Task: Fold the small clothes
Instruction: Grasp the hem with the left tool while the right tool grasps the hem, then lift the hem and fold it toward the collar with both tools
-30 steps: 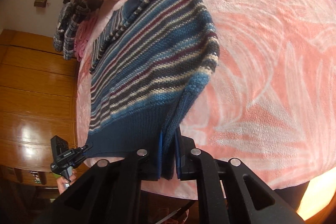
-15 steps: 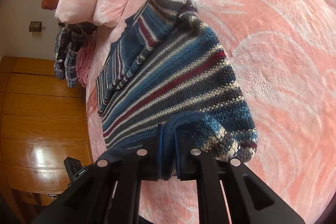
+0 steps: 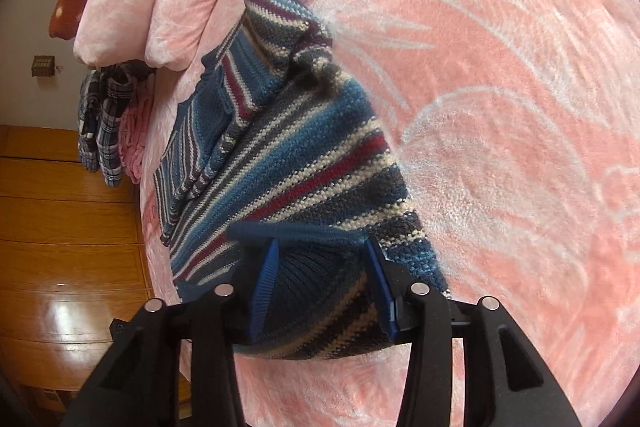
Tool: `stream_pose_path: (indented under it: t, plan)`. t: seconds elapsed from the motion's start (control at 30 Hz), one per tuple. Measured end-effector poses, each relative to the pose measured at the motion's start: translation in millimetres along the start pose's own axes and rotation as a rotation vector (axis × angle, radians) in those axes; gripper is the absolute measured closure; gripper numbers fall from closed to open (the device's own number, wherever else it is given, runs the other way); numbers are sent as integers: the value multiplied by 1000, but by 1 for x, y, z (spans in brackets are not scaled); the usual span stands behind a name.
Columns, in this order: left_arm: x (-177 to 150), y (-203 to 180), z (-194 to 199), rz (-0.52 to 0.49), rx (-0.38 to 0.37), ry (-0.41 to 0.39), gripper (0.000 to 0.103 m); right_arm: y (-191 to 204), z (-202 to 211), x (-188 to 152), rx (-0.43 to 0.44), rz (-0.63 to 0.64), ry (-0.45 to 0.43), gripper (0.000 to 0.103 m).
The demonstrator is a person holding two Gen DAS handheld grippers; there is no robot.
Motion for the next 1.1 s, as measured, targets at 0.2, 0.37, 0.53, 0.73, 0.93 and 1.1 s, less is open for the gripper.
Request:
stream_pose_path:
  t: [0.2,0.37,0.53,0.73,0.93,1.1]
  plan:
    - [9,-23,-13,-243,198,48,21,4,16,-8,-22,63,-57,58]
    - [21,-48,-55,-490,348,137,21,12,12,-13,-78,127,-69,58]
    - [23,-55,-91,-631,420,221,34,15,6,-14,-104,159,-69,58]
    - [18,-57,-92,-662,429,222,90,27,2,-17,-135,231,-70,58]
    - [9,-66,-74,-636,345,159,90,54,-13,-20,-209,384,-57,55]
    - [11,-55,-94,-638,395,216,69,73,-42,-23,-335,541,-18,43]
Point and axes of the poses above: each gripper's, at about its wrist camera, not at the fingertips, and z roughly against the way its jaws point, y to its left, x to its top, the point moved 3 cm from there along -z, roughly the way its jaws point, and after that the axes turned 15 degrees about -z, right-handed, at the moved point
